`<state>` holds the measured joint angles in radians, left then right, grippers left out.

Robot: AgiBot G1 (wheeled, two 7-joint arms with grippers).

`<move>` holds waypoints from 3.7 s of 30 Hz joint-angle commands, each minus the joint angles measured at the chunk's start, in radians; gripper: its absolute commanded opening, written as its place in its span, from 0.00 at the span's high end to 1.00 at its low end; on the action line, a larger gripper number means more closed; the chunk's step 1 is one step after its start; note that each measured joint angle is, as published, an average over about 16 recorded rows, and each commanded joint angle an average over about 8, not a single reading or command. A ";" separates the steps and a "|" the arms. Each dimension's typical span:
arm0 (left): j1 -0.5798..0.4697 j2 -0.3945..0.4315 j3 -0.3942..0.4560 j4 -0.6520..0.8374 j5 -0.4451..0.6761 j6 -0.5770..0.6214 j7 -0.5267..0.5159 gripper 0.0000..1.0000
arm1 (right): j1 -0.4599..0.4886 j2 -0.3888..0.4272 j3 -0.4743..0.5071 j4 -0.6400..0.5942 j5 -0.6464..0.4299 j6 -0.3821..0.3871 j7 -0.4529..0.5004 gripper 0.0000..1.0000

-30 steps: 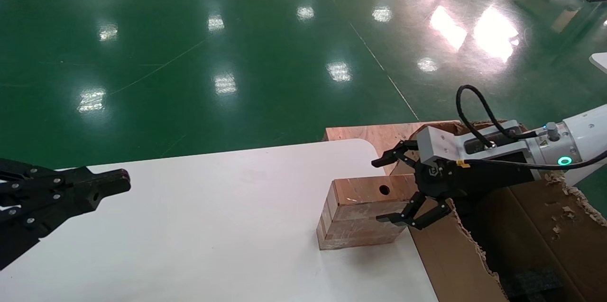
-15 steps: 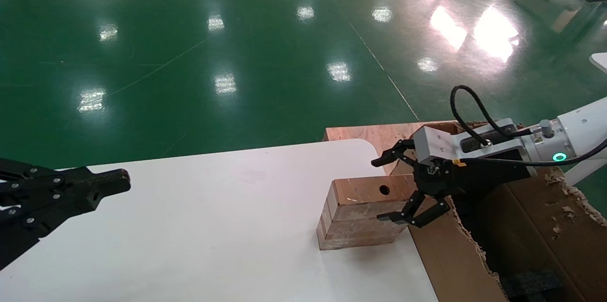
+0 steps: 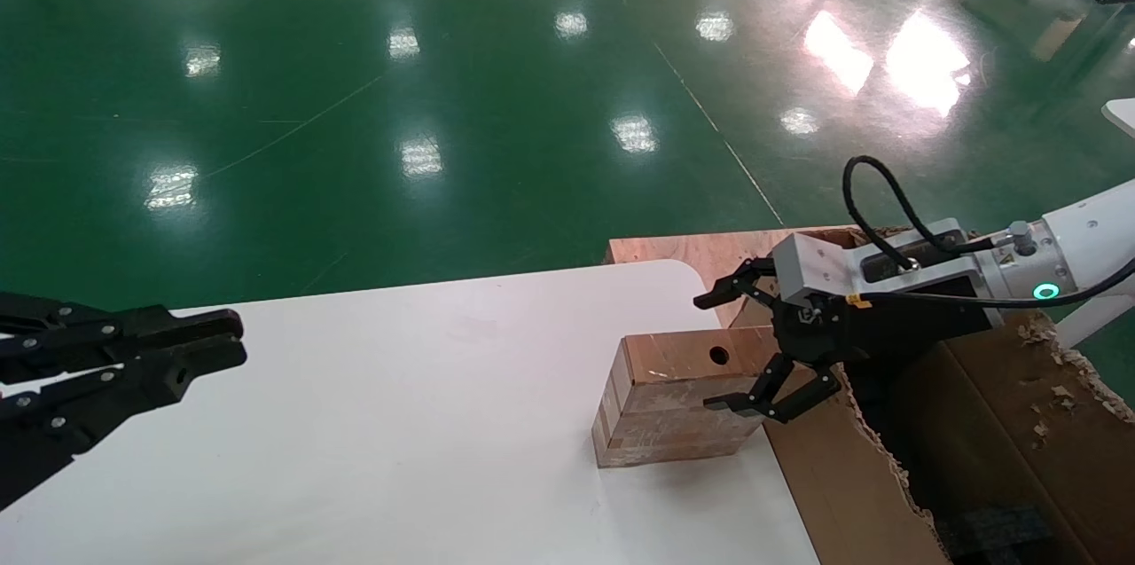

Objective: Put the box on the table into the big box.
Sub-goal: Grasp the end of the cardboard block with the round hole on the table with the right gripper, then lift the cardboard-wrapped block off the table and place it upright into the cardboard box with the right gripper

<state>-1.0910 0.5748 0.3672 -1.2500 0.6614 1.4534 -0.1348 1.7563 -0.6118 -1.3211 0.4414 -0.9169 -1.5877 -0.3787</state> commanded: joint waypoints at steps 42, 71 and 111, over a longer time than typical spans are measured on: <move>0.000 0.000 0.000 0.000 0.000 0.000 0.000 0.00 | -0.011 0.015 -0.015 0.032 0.012 0.033 0.019 1.00; 0.000 0.000 0.000 0.000 0.000 0.000 0.000 0.00 | 0.088 0.095 0.010 0.149 0.104 0.013 0.212 1.00; 0.000 0.000 0.000 0.000 0.000 0.000 0.000 0.00 | 0.360 1.003 -0.550 0.880 0.390 0.891 0.420 1.00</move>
<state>-1.0910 0.5746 0.3674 -1.2496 0.6611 1.4530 -0.1346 2.1168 0.3970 -1.8621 1.3188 -0.5316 -0.7054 0.0433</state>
